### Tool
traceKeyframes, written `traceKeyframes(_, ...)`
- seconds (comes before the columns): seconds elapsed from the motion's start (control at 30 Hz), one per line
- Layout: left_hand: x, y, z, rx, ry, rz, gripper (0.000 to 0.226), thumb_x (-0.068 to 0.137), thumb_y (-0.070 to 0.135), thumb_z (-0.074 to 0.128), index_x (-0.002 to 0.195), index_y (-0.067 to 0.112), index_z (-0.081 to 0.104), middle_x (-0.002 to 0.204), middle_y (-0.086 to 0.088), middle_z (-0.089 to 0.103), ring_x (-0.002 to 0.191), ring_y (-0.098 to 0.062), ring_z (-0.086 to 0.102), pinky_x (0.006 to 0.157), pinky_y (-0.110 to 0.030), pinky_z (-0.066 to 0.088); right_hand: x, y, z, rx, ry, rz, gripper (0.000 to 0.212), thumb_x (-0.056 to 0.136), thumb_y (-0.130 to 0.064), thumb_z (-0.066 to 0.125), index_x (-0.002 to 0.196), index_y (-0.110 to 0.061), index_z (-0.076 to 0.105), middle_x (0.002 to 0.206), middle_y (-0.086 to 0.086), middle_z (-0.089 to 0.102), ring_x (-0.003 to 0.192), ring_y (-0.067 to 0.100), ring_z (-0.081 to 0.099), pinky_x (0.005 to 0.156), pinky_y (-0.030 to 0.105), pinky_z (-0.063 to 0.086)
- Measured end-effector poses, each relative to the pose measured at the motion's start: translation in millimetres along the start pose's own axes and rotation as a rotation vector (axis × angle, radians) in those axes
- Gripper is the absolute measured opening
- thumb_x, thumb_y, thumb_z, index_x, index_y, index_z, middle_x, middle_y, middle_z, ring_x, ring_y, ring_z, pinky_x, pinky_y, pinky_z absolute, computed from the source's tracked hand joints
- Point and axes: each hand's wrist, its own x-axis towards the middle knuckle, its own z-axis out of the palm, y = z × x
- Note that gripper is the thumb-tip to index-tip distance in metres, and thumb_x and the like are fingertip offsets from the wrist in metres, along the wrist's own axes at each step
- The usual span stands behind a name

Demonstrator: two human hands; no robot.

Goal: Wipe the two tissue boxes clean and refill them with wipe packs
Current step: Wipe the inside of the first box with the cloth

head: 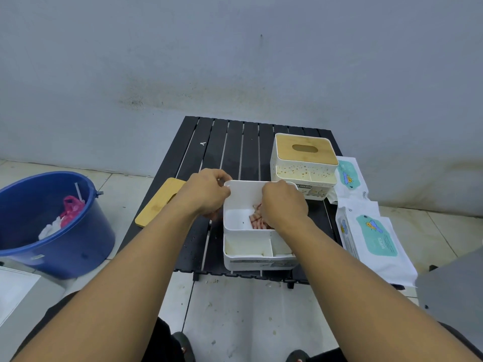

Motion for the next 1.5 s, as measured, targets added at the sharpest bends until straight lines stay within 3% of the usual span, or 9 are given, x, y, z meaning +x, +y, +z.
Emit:
traceKeyframes(0.13,1.3,-3.4,0.9,0.239,0.034,0.065,0.012,0.097,0.027,0.062,0.109,0.025,0.061,0.107,0.002,0.067,0.088,-0.019,0.067,0.076,-0.041,0.064,4.8,-4.3,4.3,-0.001,-0.175,-0.066,0.026,0.088,-0.018,0.072,0.114,-0.015,0.068,0.102,0.005,0.064,0.085,0.021,0.058,0.082,0.034,0.051)
traceKeyframes(0.33,5.0,0.8,10.7,0.142,0.134,0.182,0.014,0.104,0.028,0.060,0.102,0.024,0.074,0.102,0.005,0.069,0.086,-0.009,0.059,0.061,-0.014,0.036,8.2,-17.7,10.0,0.151,-0.378,-0.205,0.032,0.084,-0.012,0.075,0.113,-0.027,0.076,0.118,0.002,0.067,0.102,0.024,0.063,0.097,0.039,0.053)
traceKeyframes(0.63,1.8,7.9,10.3,0.312,0.081,0.175,0.018,0.106,0.026,0.054,0.117,0.027,0.067,0.109,-0.001,0.067,0.089,-0.018,0.060,0.057,-0.022,0.038,15.7,-16.8,2.6,0.045,-0.478,-0.007,0.046,0.084,-0.021,0.080,0.125,-0.013,0.061,0.112,0.005,0.062,0.103,0.026,0.059,0.101,0.042,0.050)
traceKeyframes(0.77,-1.1,12.0,3.3,0.455,-0.112,0.139,0.056,0.099,0.034,0.053,0.153,0.037,0.040,0.132,-0.005,0.064,0.108,-0.028,0.064,0.084,-0.040,0.057,12.1,-22.7,-0.3,0.041,-0.532,-0.096,0.045,0.086,-0.026,0.079,0.128,-0.018,0.066,0.117,0.005,0.066,0.107,0.027,0.063,0.098,0.041,0.054)
traceKeyframes(0.83,-2.0,12.6,1.6,0.416,-0.219,0.121,0.070,0.098,0.038,0.053,0.161,0.043,0.025,0.142,-0.004,0.061,0.113,-0.027,0.065,0.088,-0.041,0.061,8.5,-24.2,6.4,0.052,-0.477,-0.066,0.037,0.086,-0.022,0.077,0.122,-0.017,0.068,0.105,0.004,0.066,0.098,0.027,0.064,0.091,0.041,0.055)
traceKeyframes(0.97,-0.7,11.5,2.5,0.382,-0.261,0.137,0.072,0.097,0.038,0.055,0.160,0.050,0.022,0.141,-0.004,0.062,0.105,-0.020,0.067,0.088,-0.038,0.060,-2.3,-18.2,14.5,0.318,-0.046,-0.007,0.022,0.087,-0.012,0.065,0.108,-0.018,0.067,0.093,-0.003,0.056,0.083,0.022,0.056,0.066,0.033,0.046)
traceKeyframes(1.13,-2.3,13.5,2.3,0.254,-0.313,0.111,0.071,0.100,0.041,0.061,0.160,0.048,0.024,0.132,-0.006,0.066,0.098,-0.026,0.073,0.078,-0.043,0.065,-13.0,-17.4,7.5,0.341,0.251,-0.072,0.034,0.088,-0.022,0.070,0.117,-0.020,0.052,0.105,-0.002,0.040,0.085,0.018,0.044,0.069,0.030,0.035)
traceKeyframes(1.33,-12.5,12.7,-0.5,0.014,-0.390,0.044,0.072,0.100,0.010,0.051,0.159,0.045,0.028,0.103,-0.013,0.076,0.077,-0.033,0.078,0.068,-0.051,0.066,2.6,-19.4,10.6,0.227,-0.229,-0.033,0.035,0.086,-0.016,0.074,0.119,-0.022,0.065,0.113,0.004,0.064,0.099,0.025,0.062,0.089,0.040,0.055)
traceKeyframes(1.5,-14.8,15.3,1.1,0.033,-0.365,0.072,0.065,0.103,0.010,0.049,0.154,0.048,0.036,0.105,-0.010,0.074,0.072,-0.033,0.078,0.065,-0.050,0.066,-8.6,-14.3,-6.8,0.344,-0.652,-0.285,0.023,0.087,-0.007,0.069,0.097,-0.027,0.075,0.103,0.000,0.072,0.093,0.022,0.068,0.080,0.029,0.059)
